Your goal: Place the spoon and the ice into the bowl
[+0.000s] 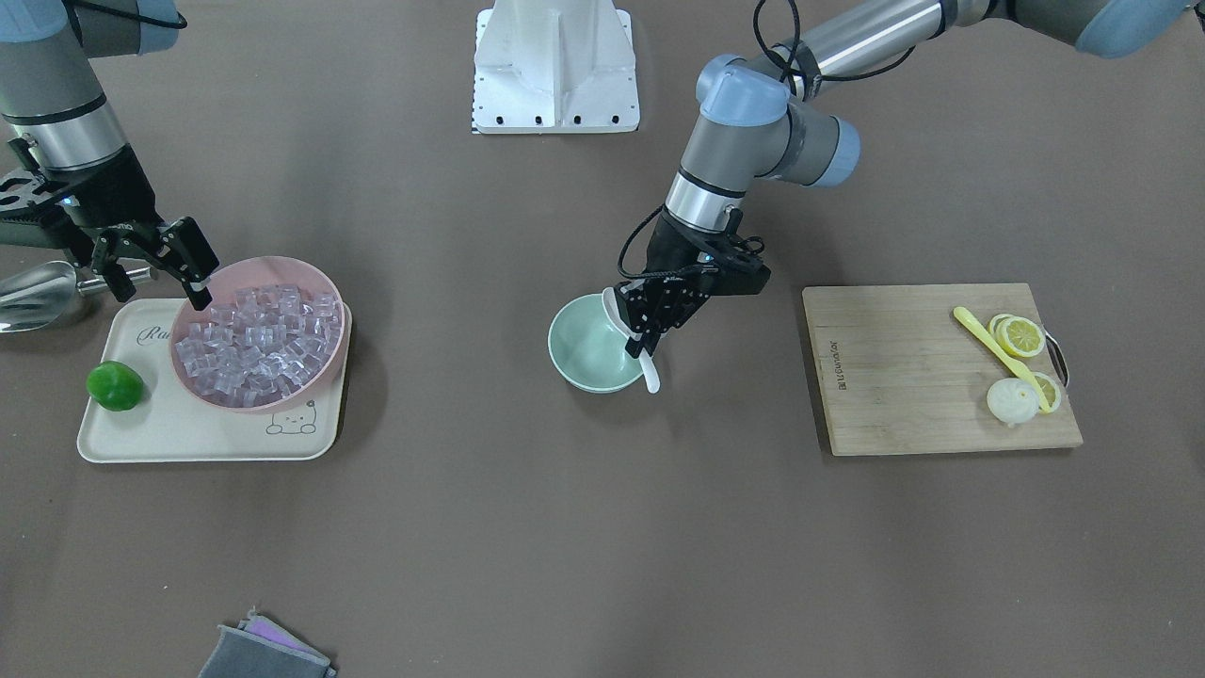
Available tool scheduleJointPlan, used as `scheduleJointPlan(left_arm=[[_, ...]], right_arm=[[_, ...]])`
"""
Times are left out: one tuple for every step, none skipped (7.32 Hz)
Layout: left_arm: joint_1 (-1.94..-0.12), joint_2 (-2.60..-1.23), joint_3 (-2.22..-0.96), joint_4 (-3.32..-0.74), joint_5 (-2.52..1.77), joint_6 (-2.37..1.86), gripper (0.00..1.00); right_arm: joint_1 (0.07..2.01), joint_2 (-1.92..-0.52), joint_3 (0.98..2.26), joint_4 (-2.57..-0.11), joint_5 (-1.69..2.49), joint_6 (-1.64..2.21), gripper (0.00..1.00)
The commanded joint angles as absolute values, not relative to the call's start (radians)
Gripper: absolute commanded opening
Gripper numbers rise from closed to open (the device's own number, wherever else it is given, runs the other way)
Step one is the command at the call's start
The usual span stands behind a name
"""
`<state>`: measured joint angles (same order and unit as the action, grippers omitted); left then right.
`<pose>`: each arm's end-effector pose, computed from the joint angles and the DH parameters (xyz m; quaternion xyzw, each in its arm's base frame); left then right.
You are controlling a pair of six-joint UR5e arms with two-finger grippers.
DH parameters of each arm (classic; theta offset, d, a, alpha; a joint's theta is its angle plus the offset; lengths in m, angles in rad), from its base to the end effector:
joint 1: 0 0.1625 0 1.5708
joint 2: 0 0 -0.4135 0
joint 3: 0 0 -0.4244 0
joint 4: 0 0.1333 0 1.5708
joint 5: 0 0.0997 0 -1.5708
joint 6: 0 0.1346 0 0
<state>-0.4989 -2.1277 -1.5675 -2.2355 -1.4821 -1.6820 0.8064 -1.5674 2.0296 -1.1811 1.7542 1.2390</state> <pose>0.5802 -0.4815 0.2431 0.1458 0.5539 -0.2703 0.7739 -0.2998 -0.4697 0.3989 0.1515 -0.3915 0.1764 0.8903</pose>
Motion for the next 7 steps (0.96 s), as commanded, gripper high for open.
scheduleJointPlan(left_arm=[[-0.486,-2.122,-1.601,-2.229,-1.462,-1.655,0.98],[-0.495,-2.114,-1.667,-2.186,-1.480,-1.567,0.98],[-0.529,-2.097,-1.769,-2.014,-1.579,-1.437,0.99],[-0.619,-2.051,-1.861,-1.891,-1.718,-1.328,0.99],[-0.731,-1.964,-1.896,-1.885,-1.876,-1.169,0.99],[-0.836,-1.900,-1.894,-1.887,-2.004,-0.997,0.99],[-0.901,-1.844,-1.896,-1.890,-2.043,-0.900,0.99]], right_arm=[[0.781,-1.566,2.031,-1.183,1.715,1.243,0.99],[0.769,-1.554,2.037,-1.218,1.694,1.244,0.99],[0.746,-1.508,2.037,-1.295,1.657,1.274,0.98],[0.703,-1.464,2.036,-1.369,1.591,1.281,0.98],[0.666,-1.432,2.025,-1.406,1.554,1.281,0.96],[0.632,-1.425,2.013,-1.411,1.530,1.276,0.87],[0.623,-1.427,1.999,-1.398,1.523,1.263,0.72]])
